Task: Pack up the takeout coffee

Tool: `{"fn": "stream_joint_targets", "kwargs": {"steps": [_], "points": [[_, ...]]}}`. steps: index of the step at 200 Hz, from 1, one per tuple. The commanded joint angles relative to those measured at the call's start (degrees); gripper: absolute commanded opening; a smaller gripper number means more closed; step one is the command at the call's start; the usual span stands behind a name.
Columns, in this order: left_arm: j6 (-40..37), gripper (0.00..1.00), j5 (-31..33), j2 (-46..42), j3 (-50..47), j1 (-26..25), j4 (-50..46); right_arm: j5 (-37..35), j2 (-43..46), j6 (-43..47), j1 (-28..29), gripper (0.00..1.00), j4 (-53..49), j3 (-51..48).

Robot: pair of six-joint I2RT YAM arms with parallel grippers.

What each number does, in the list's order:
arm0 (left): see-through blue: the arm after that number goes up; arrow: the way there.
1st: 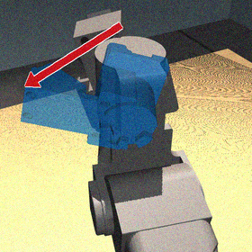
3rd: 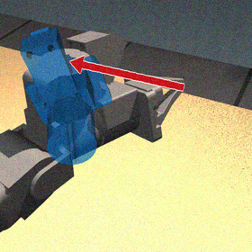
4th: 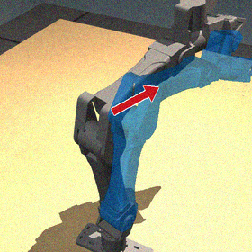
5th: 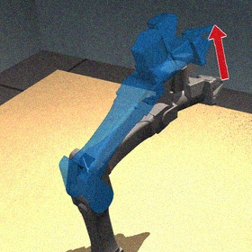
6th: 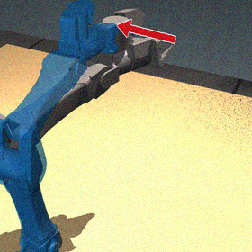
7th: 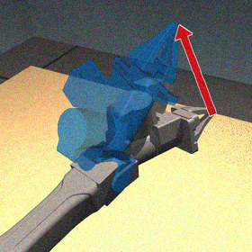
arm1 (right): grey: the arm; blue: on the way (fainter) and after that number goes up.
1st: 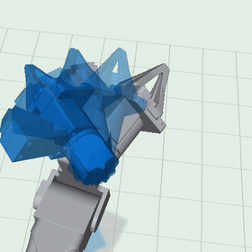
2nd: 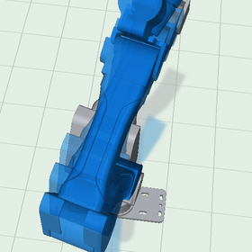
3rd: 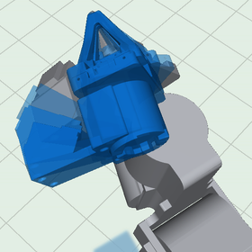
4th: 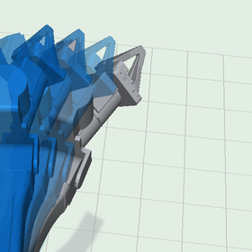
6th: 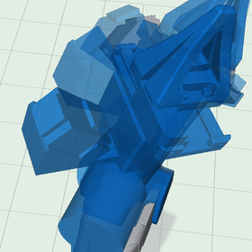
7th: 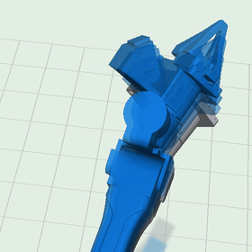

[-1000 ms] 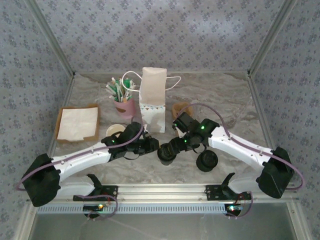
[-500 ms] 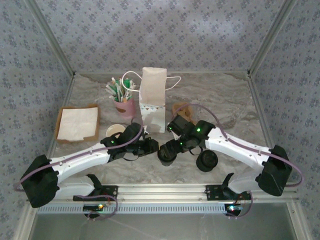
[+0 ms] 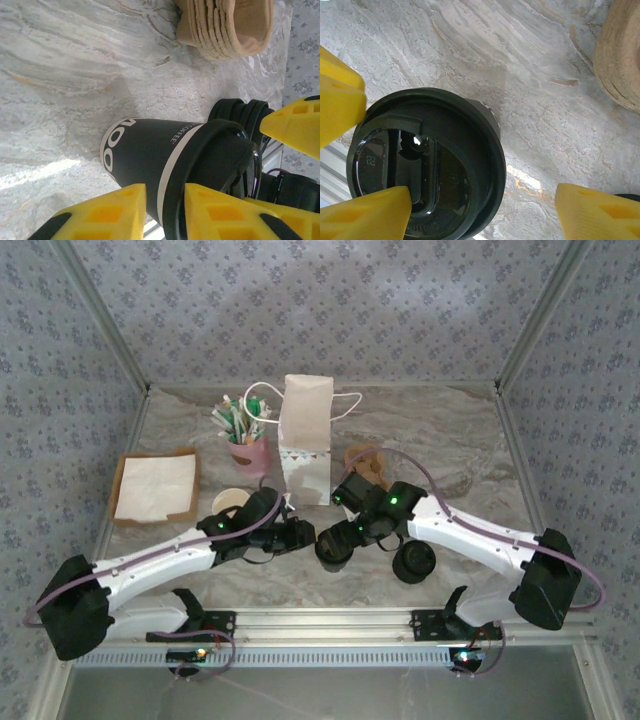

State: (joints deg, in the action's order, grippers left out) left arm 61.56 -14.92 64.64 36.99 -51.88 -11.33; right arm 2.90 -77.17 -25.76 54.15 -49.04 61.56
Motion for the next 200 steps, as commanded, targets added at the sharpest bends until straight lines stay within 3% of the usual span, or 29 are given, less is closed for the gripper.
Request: {"fn": "stream_joint_targets", "kwargs": {"steps": [1,67,200], "points": [[-0.5,0.29,1.8,-3.1,0.6,-0.3,-4.3,0.1,1.4,-0.4,0.3,0.78,-3.2,1.4],[1.0,0.3,1.1,-7.2,-1.2,-1.1,-4.7,1.0,2.5,-0.3,0.2,0.78,-2.7,0.0],[1.4,0.28,-2.4,1.7,-1.9,-2.8,2.1,2.5,2.1,-0.3,0.0,0.78,-2.3,-1.4]]}}
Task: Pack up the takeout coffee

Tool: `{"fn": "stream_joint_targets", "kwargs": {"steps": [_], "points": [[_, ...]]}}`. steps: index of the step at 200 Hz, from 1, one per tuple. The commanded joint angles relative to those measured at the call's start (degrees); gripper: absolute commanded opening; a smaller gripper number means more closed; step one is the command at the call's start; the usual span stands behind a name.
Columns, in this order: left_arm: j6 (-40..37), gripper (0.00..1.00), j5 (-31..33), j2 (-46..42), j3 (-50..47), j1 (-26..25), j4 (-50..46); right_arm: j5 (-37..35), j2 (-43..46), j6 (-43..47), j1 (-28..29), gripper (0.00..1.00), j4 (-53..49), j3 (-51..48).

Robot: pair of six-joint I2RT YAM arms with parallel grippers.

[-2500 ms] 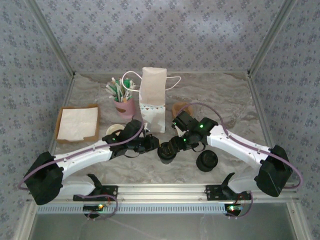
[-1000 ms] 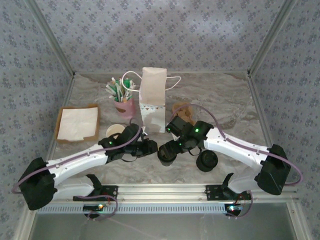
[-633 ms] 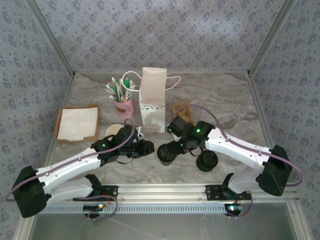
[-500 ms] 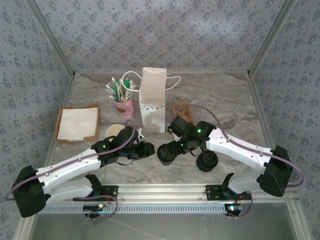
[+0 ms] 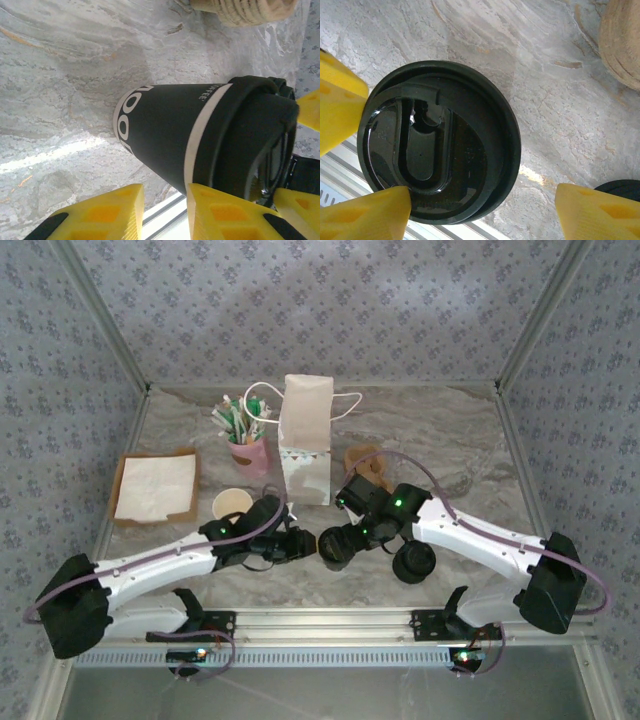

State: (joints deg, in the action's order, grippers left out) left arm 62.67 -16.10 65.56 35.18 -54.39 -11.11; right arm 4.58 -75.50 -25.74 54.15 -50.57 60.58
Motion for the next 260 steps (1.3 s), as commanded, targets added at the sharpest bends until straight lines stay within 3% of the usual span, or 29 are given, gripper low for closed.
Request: {"fn": "stream_joint_targets", "kwargs": {"steps": [1,69,126,170,260], "points": [[0.3,0.28,-1.2,0.8,-0.1,-0.3,1.9,0.8,0.5,-0.4,0.0,0.78,-0.8,-0.4],[-0.3,0.29,2.5,-4.4,1.5,-0.3,-4.7,-3.0,2.5,-0.9,0.7,0.79,-3.8,3.2],[-2.4,0.56,11.0,-15.5,6.3,-0.3,-17.3,-8.2,0.9,1.8,5.9,0.81,-7.1,10.3],[-5.3,0.75,17.3,-23.1,10.6,-0.2,-27.2,-10.8,-4.8,3.2,8.6,0.92,-8.5,14.3],[-7.0,0.9,21.5,-28.9,13.2,0.3,-34.1,-10.1,-11.5,3.1,8.3,0.91,-9.6,15.2]]}}
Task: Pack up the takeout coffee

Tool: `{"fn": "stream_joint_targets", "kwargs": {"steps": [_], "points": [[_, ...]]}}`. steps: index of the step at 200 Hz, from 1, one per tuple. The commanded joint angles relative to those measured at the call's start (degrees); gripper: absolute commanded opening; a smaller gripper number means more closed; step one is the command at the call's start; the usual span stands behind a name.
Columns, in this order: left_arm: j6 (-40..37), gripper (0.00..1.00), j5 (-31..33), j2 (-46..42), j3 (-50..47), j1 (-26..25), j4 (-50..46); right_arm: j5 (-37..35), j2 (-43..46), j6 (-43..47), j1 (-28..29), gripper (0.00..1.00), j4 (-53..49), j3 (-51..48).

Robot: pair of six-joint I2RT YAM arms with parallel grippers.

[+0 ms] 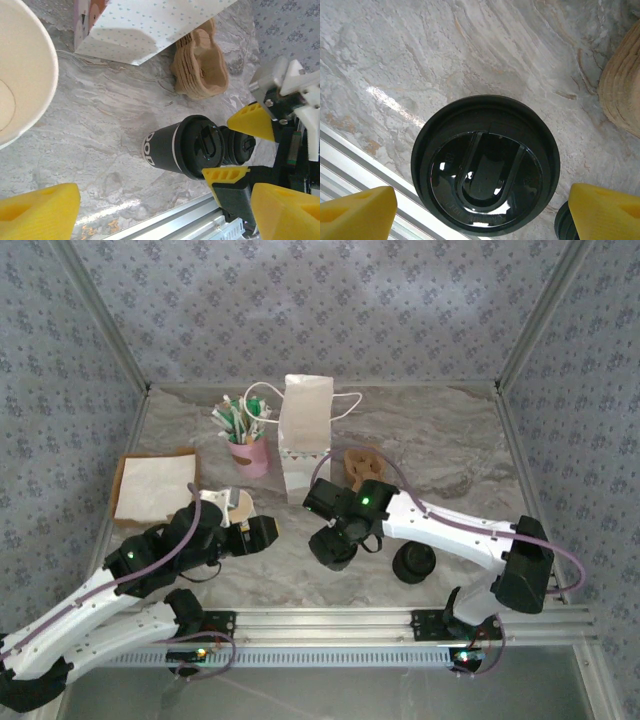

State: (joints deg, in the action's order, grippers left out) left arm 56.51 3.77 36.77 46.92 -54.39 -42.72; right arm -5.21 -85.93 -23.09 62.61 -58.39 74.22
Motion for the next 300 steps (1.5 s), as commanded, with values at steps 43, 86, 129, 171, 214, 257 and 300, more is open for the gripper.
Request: {"fn": "stream_joint_targets", "kwargs": {"steps": [43,86,129,171,214,257,300], "points": [[-0.7,0.92,1.7,0.0,0.8,0.2,-2.0,0.3,-2.5,0.3,-0.4,0.9,-1.5,1.3],[-0.7,0.92,1.6,-0.1,0.6,0.2,-1.8,1.1,-3.3,0.2,-1.3,0.86,-0.8,1.2],[-0.6,0.93,1.4,-0.1,0.4,0.3,-1.6,1.8,-4.0,0.2,-1.8,0.85,-0.4,1.1],[-0.7,0.93,1.4,0.1,0.5,0.4,-1.6,2.1,-4.1,0.2,-1.8,0.81,-0.5,1.4],[-1.0,0.94,0.8,0.5,0.5,0.9,-1.1,1.9,-2.6,0.1,-1.8,0.79,-1.7,2.4],[-1.4,0.94,-0.5,1.9,0.1,1.4,0.2,2.4,1.2,-0.3,-2.6,0.79,-3.7,3.8],[-2.8,0.95,-2.4,4.6,1.1,2.0,1.8,-0.2,6.2,0.5,-7.4,0.79,-8.3,6.2]]}}
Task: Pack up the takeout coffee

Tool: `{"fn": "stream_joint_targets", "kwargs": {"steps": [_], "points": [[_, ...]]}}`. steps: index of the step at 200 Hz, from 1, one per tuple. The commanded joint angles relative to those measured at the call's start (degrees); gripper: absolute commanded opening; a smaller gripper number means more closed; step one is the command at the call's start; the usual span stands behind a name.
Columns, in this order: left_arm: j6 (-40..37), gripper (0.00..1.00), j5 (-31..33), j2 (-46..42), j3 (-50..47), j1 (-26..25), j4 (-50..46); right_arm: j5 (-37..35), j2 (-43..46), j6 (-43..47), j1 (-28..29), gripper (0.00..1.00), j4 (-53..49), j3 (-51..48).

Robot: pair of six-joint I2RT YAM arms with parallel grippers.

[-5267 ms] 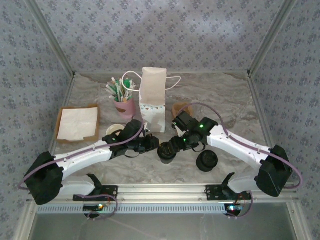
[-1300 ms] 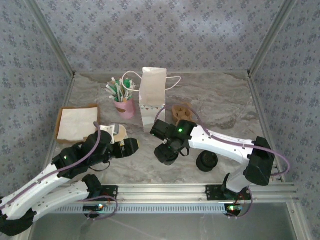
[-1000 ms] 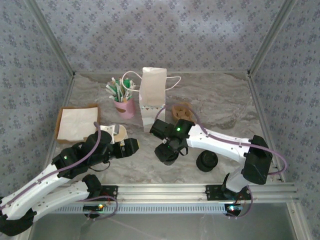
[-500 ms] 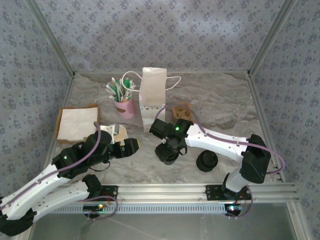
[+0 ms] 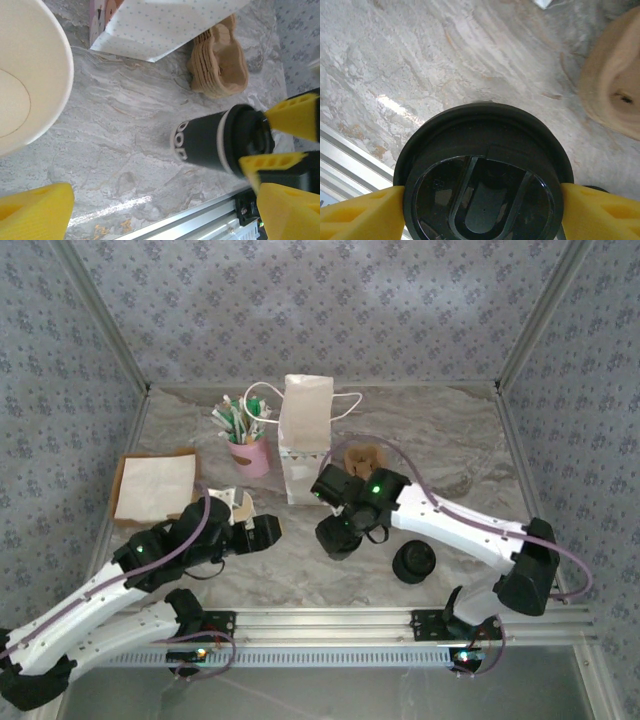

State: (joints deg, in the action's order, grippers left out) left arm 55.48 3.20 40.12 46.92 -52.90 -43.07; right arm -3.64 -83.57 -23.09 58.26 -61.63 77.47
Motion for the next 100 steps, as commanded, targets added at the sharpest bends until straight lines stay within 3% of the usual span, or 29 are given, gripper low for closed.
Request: {"fn": "stream_joint_targets", "kwargs": {"steps": [1,40,100], "points": [[-1.8,0.95,-1.9,1.4,1.2,0.5,2.2,-1.7,4.0,0.5,-3.2,0.79,-5.2,3.0],[-3.2,0.95,-4.1,4.0,1.9,1.4,3.9,-2.1,8.7,3.6,-13.0,0.79,-9.0,4.7],[-5.7,0.95,-7.4,8.0,4.0,2.4,6.0,-1.4,11.3,8.9,-34.3,0.78,-9.5,4.4]]}}
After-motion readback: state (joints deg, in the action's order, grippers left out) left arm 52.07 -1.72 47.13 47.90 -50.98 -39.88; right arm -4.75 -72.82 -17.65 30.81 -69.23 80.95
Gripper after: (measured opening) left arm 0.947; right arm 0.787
